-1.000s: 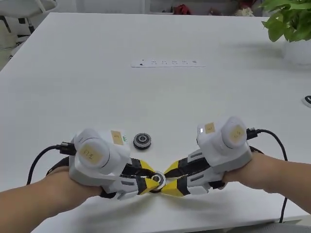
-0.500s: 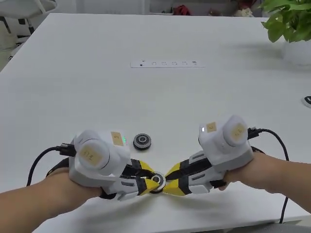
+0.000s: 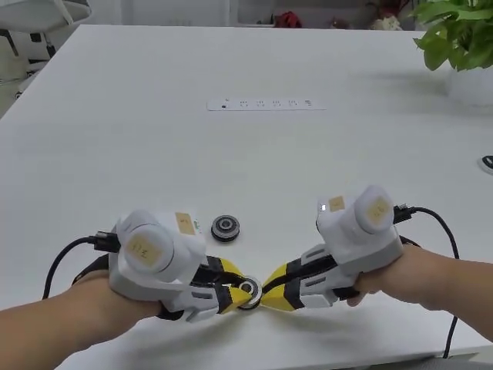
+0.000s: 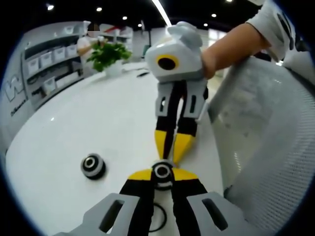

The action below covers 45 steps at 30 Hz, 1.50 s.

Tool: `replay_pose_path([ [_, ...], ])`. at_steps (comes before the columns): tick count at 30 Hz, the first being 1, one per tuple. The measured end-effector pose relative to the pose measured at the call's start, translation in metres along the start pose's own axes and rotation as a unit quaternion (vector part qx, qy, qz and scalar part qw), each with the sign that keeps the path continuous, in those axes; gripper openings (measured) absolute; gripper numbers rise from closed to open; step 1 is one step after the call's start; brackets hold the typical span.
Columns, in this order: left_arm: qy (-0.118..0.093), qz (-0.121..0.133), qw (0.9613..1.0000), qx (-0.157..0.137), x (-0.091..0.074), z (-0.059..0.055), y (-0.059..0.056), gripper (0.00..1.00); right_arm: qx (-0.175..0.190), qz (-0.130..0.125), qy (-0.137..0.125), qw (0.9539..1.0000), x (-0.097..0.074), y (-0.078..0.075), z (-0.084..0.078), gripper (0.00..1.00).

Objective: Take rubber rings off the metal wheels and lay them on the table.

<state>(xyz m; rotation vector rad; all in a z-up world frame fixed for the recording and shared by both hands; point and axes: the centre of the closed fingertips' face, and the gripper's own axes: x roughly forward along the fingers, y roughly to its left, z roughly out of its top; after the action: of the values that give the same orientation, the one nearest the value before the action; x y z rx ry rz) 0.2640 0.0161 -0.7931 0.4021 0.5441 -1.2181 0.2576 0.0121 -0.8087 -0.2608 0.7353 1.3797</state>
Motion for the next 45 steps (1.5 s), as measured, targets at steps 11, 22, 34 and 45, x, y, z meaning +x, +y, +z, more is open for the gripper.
replay_pose_path([
  [11,0.000,0.001,1.0000,0.000,0.000,-0.001,0.000,0.13,0.030,-0.009,-0.002,0.9995,-0.001,-0.005,-0.002,0.00],
  [22,-0.001,0.000,1.0000,0.003,0.000,-0.001,-0.001,0.13,0.041,0.006,-0.005,0.9991,0.000,-0.003,-0.003,0.00],
  [34,-0.002,-0.001,1.0000,0.004,0.000,-0.001,-0.001,0.13,-0.015,0.017,-0.020,0.9996,0.003,0.006,0.006,0.21],
  [45,-0.002,-0.001,1.0000,0.004,0.000,0.000,-0.001,0.13,-0.045,-0.003,-0.015,0.9989,0.009,0.002,0.007,0.24],
])
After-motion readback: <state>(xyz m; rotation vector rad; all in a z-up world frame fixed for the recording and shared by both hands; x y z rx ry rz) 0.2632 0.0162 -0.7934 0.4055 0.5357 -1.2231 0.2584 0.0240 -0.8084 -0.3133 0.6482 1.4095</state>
